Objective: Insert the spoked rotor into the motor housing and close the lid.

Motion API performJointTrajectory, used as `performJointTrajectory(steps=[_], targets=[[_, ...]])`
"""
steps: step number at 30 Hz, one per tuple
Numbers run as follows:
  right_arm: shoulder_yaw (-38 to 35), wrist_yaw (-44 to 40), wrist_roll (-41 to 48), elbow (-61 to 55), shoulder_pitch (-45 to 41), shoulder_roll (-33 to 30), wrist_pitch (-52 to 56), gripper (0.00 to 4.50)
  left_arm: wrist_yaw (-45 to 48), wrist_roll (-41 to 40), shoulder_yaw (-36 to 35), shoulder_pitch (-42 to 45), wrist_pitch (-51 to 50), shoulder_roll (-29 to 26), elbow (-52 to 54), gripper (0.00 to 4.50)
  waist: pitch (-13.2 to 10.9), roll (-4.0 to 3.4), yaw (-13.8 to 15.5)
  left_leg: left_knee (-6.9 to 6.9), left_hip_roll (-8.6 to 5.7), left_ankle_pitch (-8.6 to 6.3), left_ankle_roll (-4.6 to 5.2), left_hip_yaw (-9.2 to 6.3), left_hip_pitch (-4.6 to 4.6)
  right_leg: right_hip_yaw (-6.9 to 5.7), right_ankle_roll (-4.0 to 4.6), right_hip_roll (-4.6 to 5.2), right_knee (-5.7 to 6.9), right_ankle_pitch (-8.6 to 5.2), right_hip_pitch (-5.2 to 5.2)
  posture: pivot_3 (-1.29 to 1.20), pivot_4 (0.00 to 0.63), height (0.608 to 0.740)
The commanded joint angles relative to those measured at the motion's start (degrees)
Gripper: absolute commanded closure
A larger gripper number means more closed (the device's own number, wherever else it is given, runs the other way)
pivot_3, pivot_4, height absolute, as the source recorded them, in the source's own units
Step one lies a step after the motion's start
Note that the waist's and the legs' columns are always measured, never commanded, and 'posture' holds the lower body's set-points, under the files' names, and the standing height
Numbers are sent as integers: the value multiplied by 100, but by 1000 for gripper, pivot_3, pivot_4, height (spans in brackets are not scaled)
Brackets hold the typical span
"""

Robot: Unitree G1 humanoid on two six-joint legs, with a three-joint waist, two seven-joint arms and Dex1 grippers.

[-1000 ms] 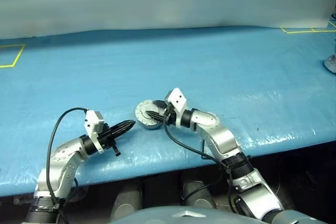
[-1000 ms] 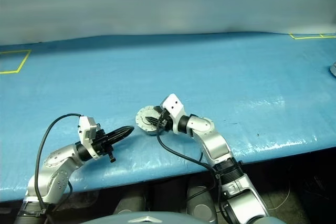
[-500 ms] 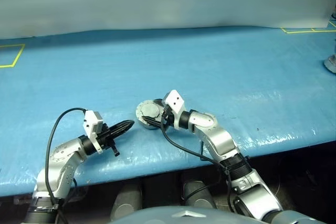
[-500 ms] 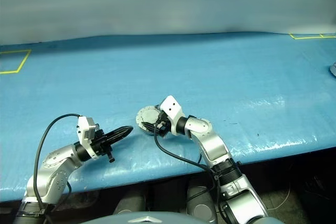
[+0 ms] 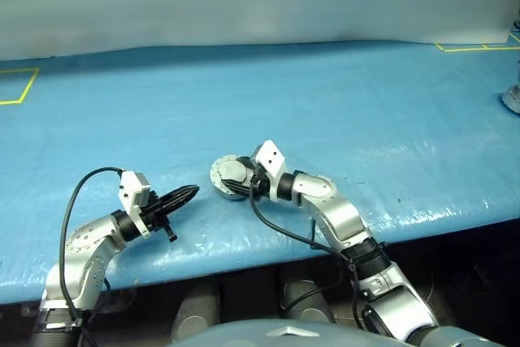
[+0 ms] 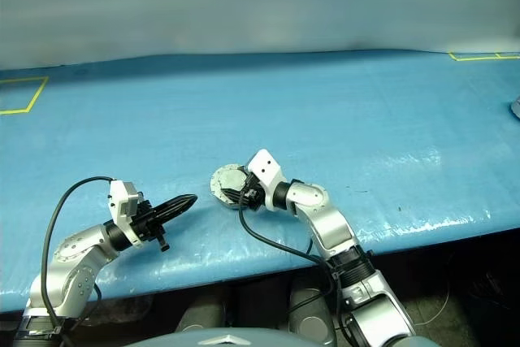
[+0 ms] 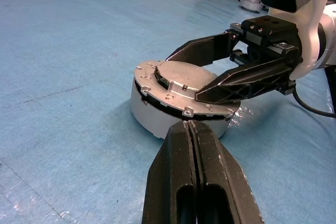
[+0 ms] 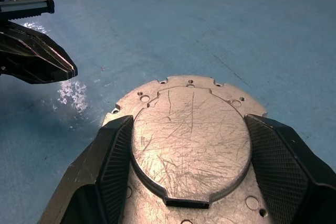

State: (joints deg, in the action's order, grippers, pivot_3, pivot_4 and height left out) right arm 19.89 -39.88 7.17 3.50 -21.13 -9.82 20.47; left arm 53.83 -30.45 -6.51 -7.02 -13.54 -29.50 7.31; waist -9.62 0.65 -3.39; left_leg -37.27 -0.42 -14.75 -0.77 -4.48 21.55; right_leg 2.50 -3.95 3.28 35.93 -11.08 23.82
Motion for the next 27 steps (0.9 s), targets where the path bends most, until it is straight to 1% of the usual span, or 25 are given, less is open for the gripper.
performJointTrajectory(steps=[1, 11, 14, 27], targets=[[13, -86, -14, -251, -112, -63, -25, 1473, 10, -82, -70, -21, 47, 15, 259, 4500, 0, 0, 0, 0, 0, 0, 0, 1, 0, 1, 0, 0, 0, 0, 0, 0, 150, 740], [13, -46, -149, -129, -277, -114, -23, 1473, 11, -65, -4, -17, 47, 76, 263, 4500, 0, 0, 15, 0, 0, 0, 0, 0, 1, 0, 0, 0, 0, 0, 0, 0, 150, 740], [-144, -51, 53, -231, -324, -29, 205, 1473, 12, -54, 5, -7, 43, 86, 258, 4500, 0, 0, 15, 0, 0, 0, 0, 0, 1, 0, 0, 0, 0, 0, 0, 0, 150, 740], [-89, 24, -63, -517, -427, -151, 444, 1473, 23, -22, 41, 2, 41, 101, 243, 4500, 0, 0, 17, 0, 0, 0, 0, 0, 3, 0, 0, 0, -1, 0, 2, 0, 150, 740]])
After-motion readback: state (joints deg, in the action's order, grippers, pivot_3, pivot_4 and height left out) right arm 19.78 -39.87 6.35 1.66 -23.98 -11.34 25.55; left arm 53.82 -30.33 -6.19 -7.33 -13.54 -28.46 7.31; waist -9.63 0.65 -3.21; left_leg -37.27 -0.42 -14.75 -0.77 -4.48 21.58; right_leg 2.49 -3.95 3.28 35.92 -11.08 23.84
